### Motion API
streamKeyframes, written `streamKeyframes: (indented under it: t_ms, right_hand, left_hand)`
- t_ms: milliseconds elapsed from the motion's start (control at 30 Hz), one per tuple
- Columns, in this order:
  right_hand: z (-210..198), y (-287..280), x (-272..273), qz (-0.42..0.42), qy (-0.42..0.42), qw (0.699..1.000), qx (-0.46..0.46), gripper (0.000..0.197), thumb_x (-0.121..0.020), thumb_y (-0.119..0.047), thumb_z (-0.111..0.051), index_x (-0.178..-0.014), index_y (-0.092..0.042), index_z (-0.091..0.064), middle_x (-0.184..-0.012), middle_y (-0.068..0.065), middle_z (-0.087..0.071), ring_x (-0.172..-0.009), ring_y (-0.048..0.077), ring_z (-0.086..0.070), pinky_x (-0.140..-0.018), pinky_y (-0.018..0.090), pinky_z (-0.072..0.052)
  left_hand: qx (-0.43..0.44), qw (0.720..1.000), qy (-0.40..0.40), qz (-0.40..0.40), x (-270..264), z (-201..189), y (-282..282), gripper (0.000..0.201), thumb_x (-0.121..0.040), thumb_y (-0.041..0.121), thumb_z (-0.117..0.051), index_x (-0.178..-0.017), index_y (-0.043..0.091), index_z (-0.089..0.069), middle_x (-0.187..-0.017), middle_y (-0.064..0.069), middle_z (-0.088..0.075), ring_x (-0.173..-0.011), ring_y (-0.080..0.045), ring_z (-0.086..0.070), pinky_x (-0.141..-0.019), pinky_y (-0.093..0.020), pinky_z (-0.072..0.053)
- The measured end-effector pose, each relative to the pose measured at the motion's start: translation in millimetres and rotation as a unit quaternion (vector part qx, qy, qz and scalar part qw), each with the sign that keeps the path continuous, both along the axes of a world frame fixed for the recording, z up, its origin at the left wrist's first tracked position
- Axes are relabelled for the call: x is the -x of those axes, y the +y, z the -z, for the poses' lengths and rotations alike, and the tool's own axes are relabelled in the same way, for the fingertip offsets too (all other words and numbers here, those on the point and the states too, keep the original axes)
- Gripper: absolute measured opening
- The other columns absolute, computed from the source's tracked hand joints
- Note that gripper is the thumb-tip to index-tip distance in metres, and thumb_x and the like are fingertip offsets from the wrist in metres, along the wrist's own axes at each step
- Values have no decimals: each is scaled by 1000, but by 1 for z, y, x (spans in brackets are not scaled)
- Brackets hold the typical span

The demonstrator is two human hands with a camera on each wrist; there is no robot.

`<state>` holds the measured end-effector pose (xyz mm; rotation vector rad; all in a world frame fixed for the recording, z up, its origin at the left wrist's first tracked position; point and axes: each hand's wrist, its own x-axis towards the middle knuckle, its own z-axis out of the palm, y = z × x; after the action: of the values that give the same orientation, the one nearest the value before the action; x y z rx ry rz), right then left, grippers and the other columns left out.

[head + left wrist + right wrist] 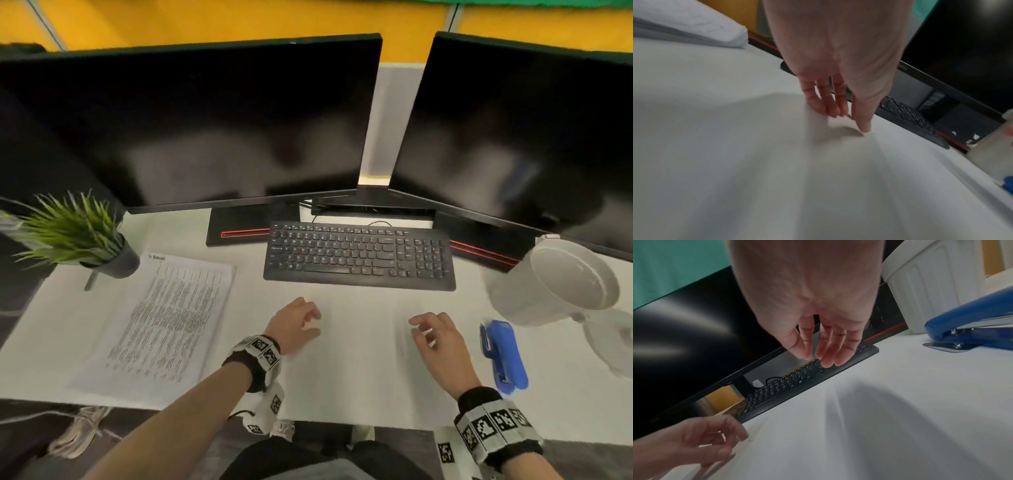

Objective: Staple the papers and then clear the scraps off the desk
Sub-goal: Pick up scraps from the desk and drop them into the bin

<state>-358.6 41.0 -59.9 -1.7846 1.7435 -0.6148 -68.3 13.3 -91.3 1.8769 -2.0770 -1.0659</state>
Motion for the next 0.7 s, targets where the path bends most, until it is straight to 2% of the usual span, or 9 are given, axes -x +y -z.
streamKeyframes:
  t_ms: [100, 233, 333, 400, 500, 600, 700]
  right_hand:
    - [0, -1, -3, 3, -6, 1000, 3, 14, -89, -11, -54, -97, -20, -60, -94, 0, -51, -75, 8, -55, -67, 17, -40]
    - [-4, -2, -2, 34, -24, 999, 16, 16, -88, -7, -55, -95, -19, -62, -91, 2, -52, -72, 9, -56, -63, 14, -38]
    - [-5, 0, 0, 38, -23, 999, 15, 16, -88, -8, -54, -96, -19, -62, -90, 1, -52, -72, 9, -56, -62, 15, -38]
    - [-5, 2, 2, 32, -16, 999, 13, 15, -89, -9, -53, -97, -20, -61, -91, 0, -52, -73, 9, -56, -63, 15, -39]
    - [-5, 3, 3, 25, -12, 1000, 5, 15, -90, -10, -52, -97, -21, -60, -93, 0, -53, -74, 9, -56, -65, 19, -42]
    - [-5, 1, -1, 17, -4, 1000, -2, 15, -90, -11, -52, -97, -21, -61, -94, 0, -53, -74, 7, -56, -66, 19, -42]
    - [-4, -1, -15, -19, 2, 1000, -25, 15, -90, -11, -51, -98, -19, -61, -92, -1, -51, -72, 8, -55, -70, 23, -43]
  left_hand:
    - [21, 1000, 18, -7, 9, 4, -3, 20, -78, 24, -68, -95, 19, -60, -84, 8, -47, -74, -12, -47, -73, -27, -44]
    - [33, 999, 2, 0, 14, 7, -11, 15, -79, 23, -66, -93, 19, -63, -86, 9, -49, -76, -11, -50, -76, -27, -44]
    - [45, 997, -17, 60, 16, 2, -15, 13, -82, 21, -63, -94, 19, -65, -87, 10, -48, -77, -10, -47, -74, -24, -40]
    - [47, 994, -33, 97, 18, -2, -20, 12, -83, 19, -61, -93, 16, -66, -88, 4, -53, -78, -13, -48, -73, -23, -38]
    - [52, 986, -67, 146, 21, -7, -28, 12, -85, 16, -55, -89, 12, -66, -96, -3, -63, -89, -21, -57, -76, -27, -41]
    - [55, 972, -112, 199, 25, -10, -31, 17, -89, 13, -47, -93, 9, -63, -103, -7, -61, -94, -24, -57, -79, -32, -43]
    - [56, 963, -138, 226, 26, -10, -34, 18, -90, 8, -43, -94, 8, -60, -103, -8, -59, -93, -26, -56, -77, -35, -44]
